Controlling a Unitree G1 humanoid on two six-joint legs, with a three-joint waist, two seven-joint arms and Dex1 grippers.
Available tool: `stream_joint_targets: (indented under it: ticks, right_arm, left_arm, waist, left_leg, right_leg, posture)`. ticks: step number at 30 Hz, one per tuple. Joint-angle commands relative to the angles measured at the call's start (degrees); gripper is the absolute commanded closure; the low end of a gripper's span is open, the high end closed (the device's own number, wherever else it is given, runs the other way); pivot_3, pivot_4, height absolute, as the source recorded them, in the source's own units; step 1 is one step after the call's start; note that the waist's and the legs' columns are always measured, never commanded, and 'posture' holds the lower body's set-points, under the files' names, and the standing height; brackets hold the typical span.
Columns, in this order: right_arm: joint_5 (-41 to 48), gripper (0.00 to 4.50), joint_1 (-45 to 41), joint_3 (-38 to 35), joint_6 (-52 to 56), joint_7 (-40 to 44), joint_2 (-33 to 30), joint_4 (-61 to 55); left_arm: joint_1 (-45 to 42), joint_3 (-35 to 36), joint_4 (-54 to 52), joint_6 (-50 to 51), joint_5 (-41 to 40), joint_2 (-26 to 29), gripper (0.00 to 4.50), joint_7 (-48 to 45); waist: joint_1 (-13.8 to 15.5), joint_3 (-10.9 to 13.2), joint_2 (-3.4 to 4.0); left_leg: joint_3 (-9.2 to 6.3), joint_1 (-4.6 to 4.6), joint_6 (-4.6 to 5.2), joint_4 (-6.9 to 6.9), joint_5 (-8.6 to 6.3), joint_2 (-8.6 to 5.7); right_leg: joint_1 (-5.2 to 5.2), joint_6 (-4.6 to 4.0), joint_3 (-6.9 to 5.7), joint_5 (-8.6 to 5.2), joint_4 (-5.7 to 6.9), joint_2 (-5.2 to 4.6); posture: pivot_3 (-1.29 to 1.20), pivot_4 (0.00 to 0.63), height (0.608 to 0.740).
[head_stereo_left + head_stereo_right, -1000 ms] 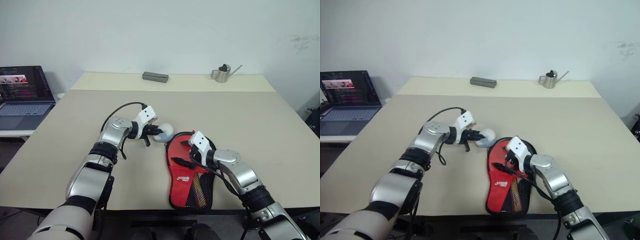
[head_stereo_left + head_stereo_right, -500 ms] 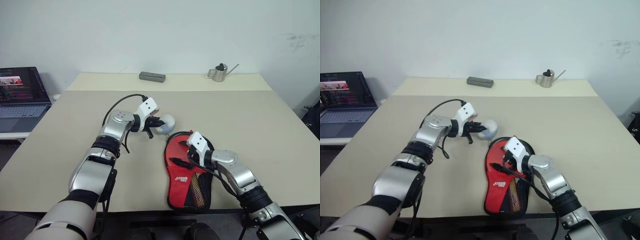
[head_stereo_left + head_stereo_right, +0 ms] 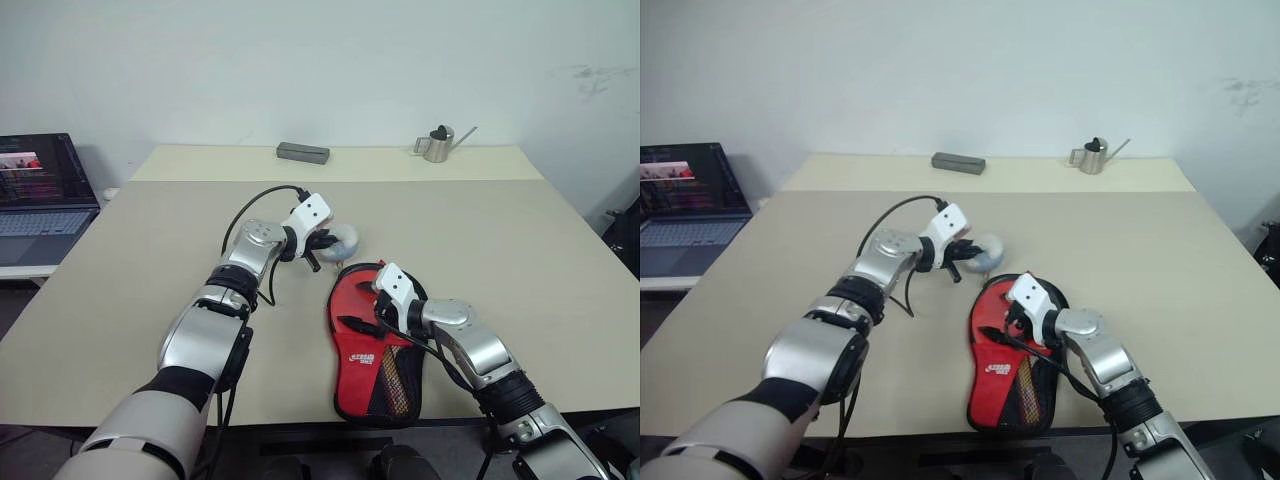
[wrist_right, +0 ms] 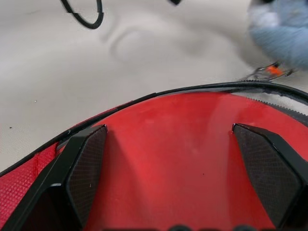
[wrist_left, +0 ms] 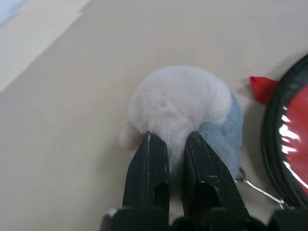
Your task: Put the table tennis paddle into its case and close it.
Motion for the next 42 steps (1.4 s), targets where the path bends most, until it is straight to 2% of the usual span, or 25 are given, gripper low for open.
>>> stream_joint_targets:
  ticks: [1,10,26,32,42]
  right_arm:
    - [-4.74,0.00,4.02,5.81,4.47,0.72,-1.04,5.08]
    - [-4.85,0.00,3.92,5.88,5.19,1.34,-0.90,4.34]
    - [-4.80,0.00,4.93,6.68,7.39,2.08,-1.26,1.15]
    - [-4.78,0.00,6.28,6.90,8.64,1.85,-1.92,-1.09]
    - [-4.97,0.00,6.98,7.34,9.61,1.54,-1.74,-2.44]
  left_arm:
    - [-3.88,0.84,-0.02,-3.13,0.73,-0.42,4.46,4.50]
    - [-6.68,0.61,2.85,-3.45,1.98,-3.46,4.46,7.55]
    - [-10.05,0.17,6.64,-2.60,7.16,-10.38,4.46,17.59]
    - [-11.10,0.35,7.19,-2.33,8.61,-12.11,4.46,19.91]
    - [-12.10,-0.18,7.50,-2.60,10.97,-14.99,4.47,22.17]
  waist:
    - [-0.01,0.00,0.00]
    - [-0.19,0.00,0.00]
    - [-0.18,0.05,-0.03]
    - [-0.07,0.05,-0.02]
    - [0.35,0.11,-0.06]
  left_leg:
    - [0.00,0.01,0.00,-0.06,0.00,0.00]
    - [0.01,-0.04,-0.01,-0.50,0.00,0.03]
    - [-0.01,-0.14,-0.03,-0.53,0.00,0.02]
    - [-0.01,-0.47,-0.04,-0.54,0.00,-0.01]
    - [0.00,-0.50,-0.04,-0.54,0.00,-0.06]
  right_leg:
    - [-0.01,0.00,0.00,0.00,-0.04,0.00]
    - [-0.05,0.00,0.00,0.01,-0.53,0.04]
    - [-0.10,0.02,-0.05,0.01,-0.62,0.03]
    - [-0.39,0.05,-0.05,0.03,-0.65,0.01]
    - [-0.40,0.10,-0.06,0.05,-0.70,-0.04]
  posture:
    - [0.00,0.150,0.740]
    - [0.00,0.150,0.740]
    - [0.00,0.150,0.740]
    - [0.00,0.150,0.740]
    - [0.00,0.150,0.740]
